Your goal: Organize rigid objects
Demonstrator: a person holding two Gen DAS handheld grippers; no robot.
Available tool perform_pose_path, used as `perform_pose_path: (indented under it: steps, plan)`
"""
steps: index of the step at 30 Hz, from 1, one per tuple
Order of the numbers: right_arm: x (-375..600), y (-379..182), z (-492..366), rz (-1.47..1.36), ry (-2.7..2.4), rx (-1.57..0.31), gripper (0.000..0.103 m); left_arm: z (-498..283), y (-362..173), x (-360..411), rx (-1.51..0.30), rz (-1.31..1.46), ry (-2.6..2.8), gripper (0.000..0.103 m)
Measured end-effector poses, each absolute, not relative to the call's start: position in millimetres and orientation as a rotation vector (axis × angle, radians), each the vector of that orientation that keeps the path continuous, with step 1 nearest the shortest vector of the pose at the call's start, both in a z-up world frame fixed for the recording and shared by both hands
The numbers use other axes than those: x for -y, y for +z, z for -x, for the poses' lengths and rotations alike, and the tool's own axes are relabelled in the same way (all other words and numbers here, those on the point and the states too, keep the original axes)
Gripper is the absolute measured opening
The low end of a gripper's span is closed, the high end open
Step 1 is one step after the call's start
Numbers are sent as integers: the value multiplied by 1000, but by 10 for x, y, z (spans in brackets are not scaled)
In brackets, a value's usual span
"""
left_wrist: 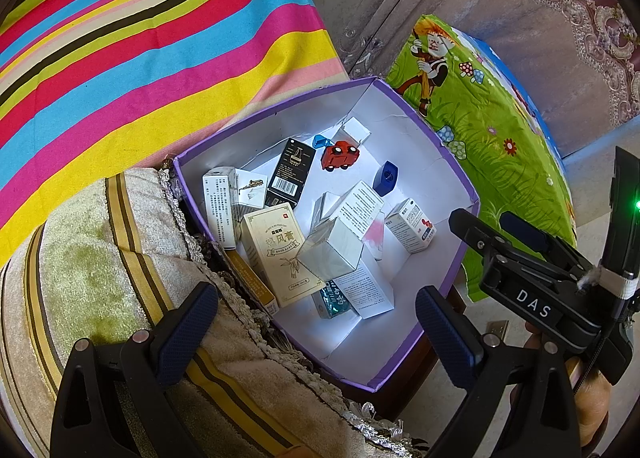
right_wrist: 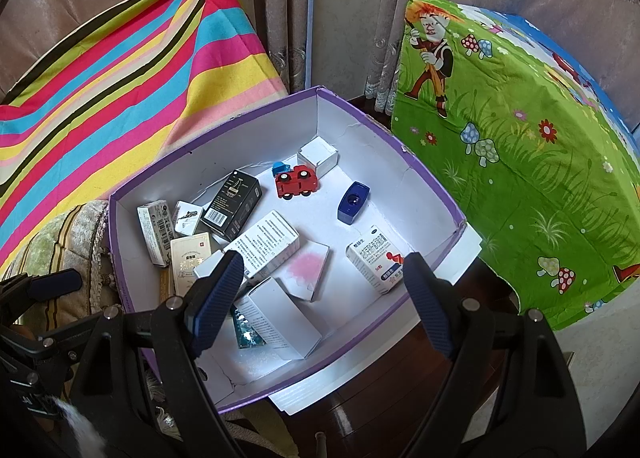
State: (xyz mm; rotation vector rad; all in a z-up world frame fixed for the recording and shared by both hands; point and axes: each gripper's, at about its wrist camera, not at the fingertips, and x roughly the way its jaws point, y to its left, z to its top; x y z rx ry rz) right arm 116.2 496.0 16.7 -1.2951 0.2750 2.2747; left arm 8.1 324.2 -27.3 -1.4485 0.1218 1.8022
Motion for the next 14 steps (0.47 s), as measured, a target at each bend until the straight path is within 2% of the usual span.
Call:
perform_pose_path:
  steps: [14]
  plan:
    - [-4958, 138, -1162, 1299, 2279, -277, 84, -103, -311, -3225, -138, 1437, 1816, 101]
